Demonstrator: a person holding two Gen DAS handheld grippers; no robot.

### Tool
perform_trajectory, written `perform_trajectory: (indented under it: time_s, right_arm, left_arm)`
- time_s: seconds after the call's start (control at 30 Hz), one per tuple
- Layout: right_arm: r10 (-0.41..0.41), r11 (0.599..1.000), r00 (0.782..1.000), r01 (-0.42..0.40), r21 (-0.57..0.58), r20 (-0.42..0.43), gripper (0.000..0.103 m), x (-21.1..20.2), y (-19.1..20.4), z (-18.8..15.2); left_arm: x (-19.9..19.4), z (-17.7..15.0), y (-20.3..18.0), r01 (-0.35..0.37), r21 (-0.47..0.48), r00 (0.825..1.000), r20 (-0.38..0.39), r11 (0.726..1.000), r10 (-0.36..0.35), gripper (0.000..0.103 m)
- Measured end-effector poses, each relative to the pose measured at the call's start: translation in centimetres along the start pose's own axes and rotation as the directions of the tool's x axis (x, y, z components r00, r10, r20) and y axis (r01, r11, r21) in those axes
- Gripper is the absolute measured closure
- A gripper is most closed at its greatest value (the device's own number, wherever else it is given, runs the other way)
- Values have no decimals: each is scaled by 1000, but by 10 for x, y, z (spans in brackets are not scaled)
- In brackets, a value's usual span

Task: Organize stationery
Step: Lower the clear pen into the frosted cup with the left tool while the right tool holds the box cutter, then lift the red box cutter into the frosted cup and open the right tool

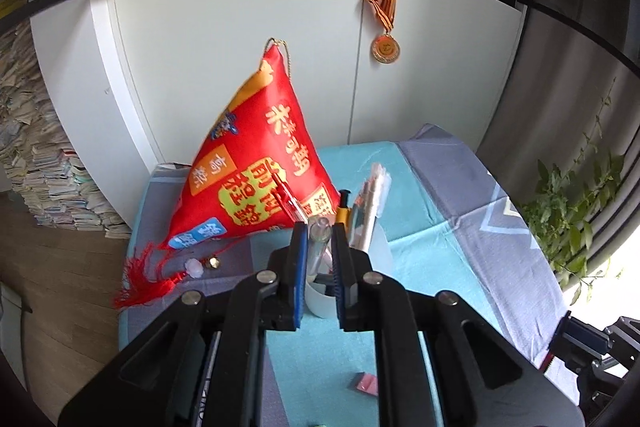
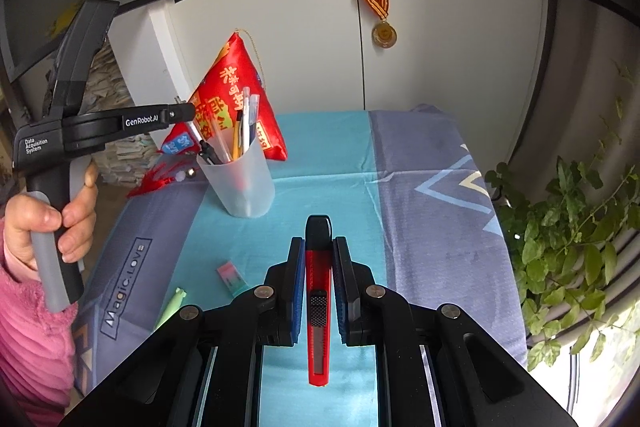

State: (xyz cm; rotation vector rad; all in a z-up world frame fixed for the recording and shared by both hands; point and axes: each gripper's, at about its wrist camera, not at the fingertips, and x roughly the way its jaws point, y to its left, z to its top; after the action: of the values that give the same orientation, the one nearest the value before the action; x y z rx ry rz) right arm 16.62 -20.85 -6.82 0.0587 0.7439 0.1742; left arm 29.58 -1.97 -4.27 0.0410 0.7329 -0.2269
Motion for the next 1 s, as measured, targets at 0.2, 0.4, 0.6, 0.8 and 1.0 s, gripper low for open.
perform_trajectory:
  time_s: [0.2, 0.4, 0.6, 0.8, 1.0]
  right_arm:
    - [11, 1000, 1000, -11, -1, -2, 89, 2, 4, 1]
    - [12, 1000, 1000, -12, 0, 9, 89, 0, 6, 5]
    - [23, 1000, 1000, -23, 0, 18, 89, -2, 11, 10]
    - [21, 1000, 1000, -21, -6, 17, 89, 0, 15, 14]
    - [39, 999, 998, -38, -16, 56, 89, -5, 22, 28]
  left_arm:
    - [1, 1, 3, 30, -17, 999, -18, 999, -30, 90]
    - [-2, 8, 15, 31, -61, 999, 9, 998, -31, 79]
    - [0, 17, 20, 33, -68, 999, 12, 997, -32, 79]
    - [-16, 17, 21, 75, -74, 996, 59, 994, -70, 73]
    - [-35, 5, 31, 83, -83, 994, 80, 993, -77, 67]
